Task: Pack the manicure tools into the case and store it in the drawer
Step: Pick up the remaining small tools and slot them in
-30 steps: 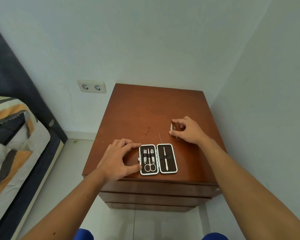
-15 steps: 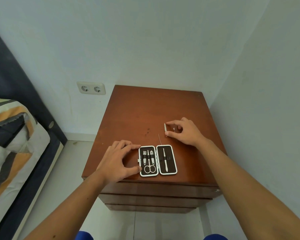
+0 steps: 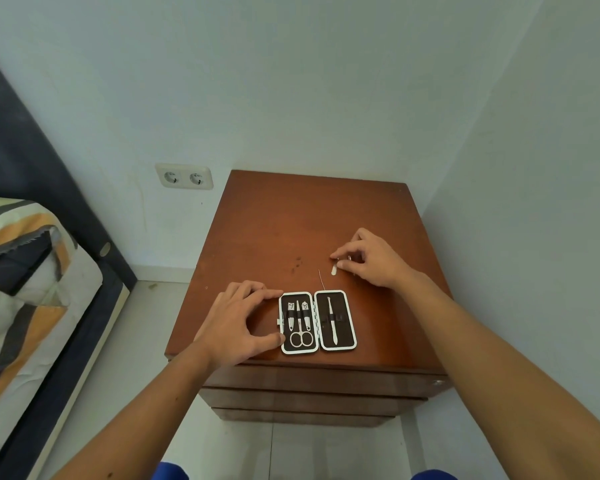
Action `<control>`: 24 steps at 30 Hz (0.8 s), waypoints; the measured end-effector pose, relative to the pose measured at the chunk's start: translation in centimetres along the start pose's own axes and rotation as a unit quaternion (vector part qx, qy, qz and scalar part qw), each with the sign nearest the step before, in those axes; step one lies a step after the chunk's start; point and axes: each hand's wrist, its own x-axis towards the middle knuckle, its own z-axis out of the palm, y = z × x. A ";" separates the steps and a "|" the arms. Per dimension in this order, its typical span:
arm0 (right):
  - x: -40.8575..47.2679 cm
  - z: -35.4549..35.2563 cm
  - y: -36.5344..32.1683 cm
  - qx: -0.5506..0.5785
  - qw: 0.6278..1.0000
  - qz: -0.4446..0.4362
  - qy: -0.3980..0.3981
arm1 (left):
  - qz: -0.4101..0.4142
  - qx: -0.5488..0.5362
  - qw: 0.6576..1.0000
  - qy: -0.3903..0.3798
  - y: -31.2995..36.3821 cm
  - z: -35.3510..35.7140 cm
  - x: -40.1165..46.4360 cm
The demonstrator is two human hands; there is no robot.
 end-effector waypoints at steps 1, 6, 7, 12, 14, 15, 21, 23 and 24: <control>0.0 0.0 0.0 0.004 1.000 -0.002 0.008 | 0.000 -0.001 1.000 0.001 0.0 0.0 0.0; -0.2 0.1 -0.3 0.004 1.000 -0.004 0.021 | 0.001 0.000 1.000 0.007 0.0 0.1 0.0; -0.2 0.1 -0.3 0.005 1.000 -0.006 0.021 | 0.002 0.001 1.000 0.007 0.0 0.1 0.0; -0.5 0.5 -0.6 0.017 0.999 0.001 0.027 | 0.001 0.002 1.000 0.007 -0.1 0.1 0.0; -0.7 0.5 -1.0 0.039 0.998 0.010 0.039 | 0.000 0.004 1.000 0.006 -0.1 0.1 0.0; -0.8 0.4 -1.2 0.054 0.997 0.016 0.045 | 0.000 0.003 1.000 0.005 -0.1 0.1 0.0; -2.2 -0.7 -3.3 0.188 0.982 0.023 0.022 | 0.000 0.003 1.000 0.006 0.0 0.2 0.0; -2.7 -0.9 -3.6 0.244 0.969 0.027 0.007 | -0.001 0.004 1.000 0.003 -0.1 0.2 0.0; -2.9 -0.9 -3.7 0.263 0.964 0.030 -0.005 | -0.001 0.005 1.000 0.003 -0.1 0.2 0.0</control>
